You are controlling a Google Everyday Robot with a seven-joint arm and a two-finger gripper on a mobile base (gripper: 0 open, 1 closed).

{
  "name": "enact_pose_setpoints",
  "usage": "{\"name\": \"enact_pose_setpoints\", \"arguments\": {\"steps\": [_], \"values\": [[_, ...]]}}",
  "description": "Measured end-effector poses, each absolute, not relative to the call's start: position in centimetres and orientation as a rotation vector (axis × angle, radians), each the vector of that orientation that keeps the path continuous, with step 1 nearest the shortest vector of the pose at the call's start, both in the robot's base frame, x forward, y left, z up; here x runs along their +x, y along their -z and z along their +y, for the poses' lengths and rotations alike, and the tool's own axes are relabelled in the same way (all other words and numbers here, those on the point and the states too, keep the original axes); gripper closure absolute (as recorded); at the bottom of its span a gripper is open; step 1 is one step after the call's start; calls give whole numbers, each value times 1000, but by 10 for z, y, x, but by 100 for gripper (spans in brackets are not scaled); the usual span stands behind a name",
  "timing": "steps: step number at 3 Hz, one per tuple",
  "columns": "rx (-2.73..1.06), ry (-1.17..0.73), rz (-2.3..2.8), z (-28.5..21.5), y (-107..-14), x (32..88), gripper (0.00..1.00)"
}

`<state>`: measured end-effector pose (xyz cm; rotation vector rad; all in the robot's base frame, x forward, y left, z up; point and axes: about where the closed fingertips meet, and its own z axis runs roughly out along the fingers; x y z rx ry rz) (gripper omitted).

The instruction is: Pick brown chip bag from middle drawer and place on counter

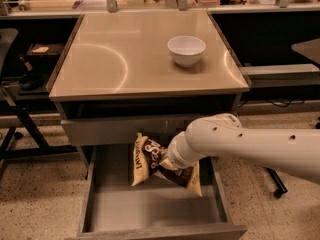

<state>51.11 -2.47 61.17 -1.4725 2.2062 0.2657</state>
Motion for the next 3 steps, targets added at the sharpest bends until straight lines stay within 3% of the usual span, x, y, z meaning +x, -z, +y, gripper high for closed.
{"name": "enact_pose_setpoints", "arguments": {"steps": [2, 3], "values": [[-1444, -296, 2210, -26, -630, 510, 100], [-1441, -276, 2152, -20, -691, 505, 100]]}}
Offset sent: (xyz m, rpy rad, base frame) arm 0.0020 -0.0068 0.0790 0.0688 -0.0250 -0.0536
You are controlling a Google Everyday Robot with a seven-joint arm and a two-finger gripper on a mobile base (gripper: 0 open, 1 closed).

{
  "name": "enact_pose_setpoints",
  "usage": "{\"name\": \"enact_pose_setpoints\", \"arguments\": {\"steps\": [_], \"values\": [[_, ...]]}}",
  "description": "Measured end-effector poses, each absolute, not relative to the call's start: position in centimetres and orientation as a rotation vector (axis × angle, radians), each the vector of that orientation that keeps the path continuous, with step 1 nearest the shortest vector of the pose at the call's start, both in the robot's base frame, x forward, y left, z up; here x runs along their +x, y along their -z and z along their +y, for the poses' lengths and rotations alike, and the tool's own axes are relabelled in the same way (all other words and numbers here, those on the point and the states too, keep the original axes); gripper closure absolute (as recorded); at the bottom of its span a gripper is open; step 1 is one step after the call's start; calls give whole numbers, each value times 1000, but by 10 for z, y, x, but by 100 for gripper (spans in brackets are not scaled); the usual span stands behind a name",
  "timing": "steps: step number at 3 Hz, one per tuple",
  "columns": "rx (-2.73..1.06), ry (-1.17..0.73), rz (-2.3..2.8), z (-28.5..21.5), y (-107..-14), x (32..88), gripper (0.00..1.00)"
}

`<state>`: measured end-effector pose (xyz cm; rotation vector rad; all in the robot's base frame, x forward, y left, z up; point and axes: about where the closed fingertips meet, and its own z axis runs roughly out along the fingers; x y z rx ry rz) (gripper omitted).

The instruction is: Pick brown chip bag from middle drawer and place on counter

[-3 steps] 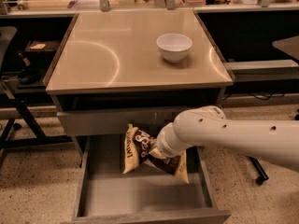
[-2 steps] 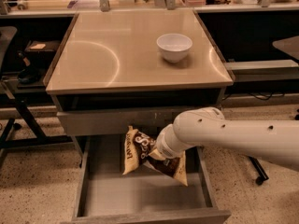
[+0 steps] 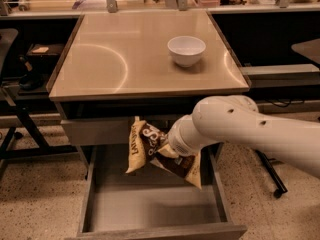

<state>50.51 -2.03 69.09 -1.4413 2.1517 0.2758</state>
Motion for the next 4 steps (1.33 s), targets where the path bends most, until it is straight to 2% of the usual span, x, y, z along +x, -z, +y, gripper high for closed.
{"name": "enact_pose_setpoints", "arguments": {"steps": [2, 4], "values": [[-1505, -164, 1963, 9, -813, 501, 100], [-1514, -164, 1909, 20, -829, 507, 100]]}}
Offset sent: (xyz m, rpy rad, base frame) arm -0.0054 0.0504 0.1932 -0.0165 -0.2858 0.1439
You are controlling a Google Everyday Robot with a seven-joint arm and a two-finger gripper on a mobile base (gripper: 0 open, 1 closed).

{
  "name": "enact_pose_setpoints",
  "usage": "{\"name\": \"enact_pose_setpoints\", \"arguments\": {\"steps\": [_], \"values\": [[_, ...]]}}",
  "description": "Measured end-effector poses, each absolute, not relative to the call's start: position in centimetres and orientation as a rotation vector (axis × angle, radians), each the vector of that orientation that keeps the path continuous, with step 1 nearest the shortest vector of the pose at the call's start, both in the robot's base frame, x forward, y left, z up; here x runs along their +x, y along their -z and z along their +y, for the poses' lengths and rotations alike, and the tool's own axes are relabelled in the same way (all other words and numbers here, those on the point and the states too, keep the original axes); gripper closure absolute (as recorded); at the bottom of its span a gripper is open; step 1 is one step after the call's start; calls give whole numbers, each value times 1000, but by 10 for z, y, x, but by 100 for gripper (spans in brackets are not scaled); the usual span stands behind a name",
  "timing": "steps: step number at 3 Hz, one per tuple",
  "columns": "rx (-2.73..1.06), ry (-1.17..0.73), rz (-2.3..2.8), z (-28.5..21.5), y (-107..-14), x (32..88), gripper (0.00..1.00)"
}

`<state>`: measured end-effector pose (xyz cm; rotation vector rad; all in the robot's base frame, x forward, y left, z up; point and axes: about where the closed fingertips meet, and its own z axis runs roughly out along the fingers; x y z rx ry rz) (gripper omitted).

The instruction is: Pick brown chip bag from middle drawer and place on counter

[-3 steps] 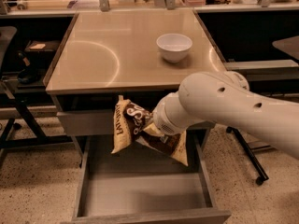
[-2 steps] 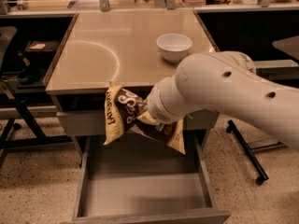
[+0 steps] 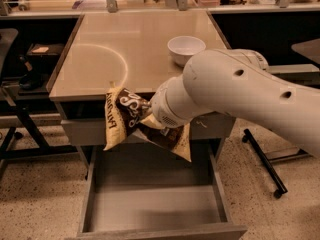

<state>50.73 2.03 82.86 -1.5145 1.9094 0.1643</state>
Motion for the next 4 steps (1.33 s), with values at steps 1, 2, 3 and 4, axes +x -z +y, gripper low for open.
{"name": "enact_pose_setpoints", "arguments": {"steps": [1, 2, 3, 4], "values": [[-1581, -178, 1794, 55, -864, 516, 100], [-1644, -173, 1681, 88, -903, 532, 100], [-1688, -140, 1581, 116, -937, 557, 100], [-1688, -140, 1581, 116, -937, 557, 100]]}}
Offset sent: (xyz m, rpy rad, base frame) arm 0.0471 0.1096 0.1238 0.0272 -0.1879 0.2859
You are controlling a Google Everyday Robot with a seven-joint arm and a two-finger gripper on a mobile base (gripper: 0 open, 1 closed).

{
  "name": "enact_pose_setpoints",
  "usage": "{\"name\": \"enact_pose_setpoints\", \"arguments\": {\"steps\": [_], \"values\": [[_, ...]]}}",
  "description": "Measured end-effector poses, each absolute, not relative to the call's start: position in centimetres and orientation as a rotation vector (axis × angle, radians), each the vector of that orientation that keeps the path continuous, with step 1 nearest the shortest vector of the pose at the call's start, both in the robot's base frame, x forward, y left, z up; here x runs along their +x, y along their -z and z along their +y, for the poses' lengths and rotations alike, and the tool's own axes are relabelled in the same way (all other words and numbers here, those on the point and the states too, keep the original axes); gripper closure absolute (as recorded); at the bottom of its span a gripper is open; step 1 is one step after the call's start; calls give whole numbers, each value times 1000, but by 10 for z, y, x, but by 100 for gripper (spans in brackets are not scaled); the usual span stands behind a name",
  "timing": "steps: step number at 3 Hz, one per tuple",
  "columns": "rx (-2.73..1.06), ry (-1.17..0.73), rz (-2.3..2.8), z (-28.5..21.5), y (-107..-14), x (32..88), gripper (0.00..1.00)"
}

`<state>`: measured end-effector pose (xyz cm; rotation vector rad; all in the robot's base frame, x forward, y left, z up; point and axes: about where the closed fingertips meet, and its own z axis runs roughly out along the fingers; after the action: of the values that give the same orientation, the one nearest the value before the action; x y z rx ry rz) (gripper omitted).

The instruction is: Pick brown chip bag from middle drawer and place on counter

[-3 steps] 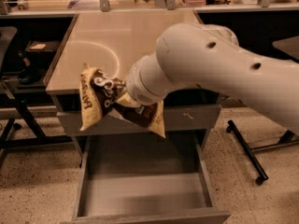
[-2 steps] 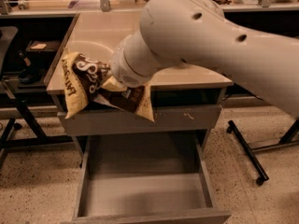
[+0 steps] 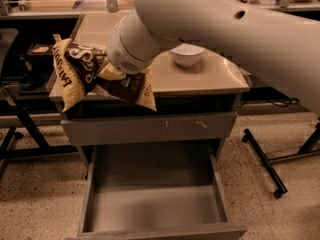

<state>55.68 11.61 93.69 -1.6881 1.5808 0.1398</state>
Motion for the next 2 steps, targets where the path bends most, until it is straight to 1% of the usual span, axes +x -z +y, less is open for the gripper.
{"name": "enact_pose_setpoints", "arguments": {"steps": [1, 2], "values": [[-1666, -146, 1560, 122, -942, 590, 100], [-1653, -154, 1562, 127, -942, 639, 100]]}}
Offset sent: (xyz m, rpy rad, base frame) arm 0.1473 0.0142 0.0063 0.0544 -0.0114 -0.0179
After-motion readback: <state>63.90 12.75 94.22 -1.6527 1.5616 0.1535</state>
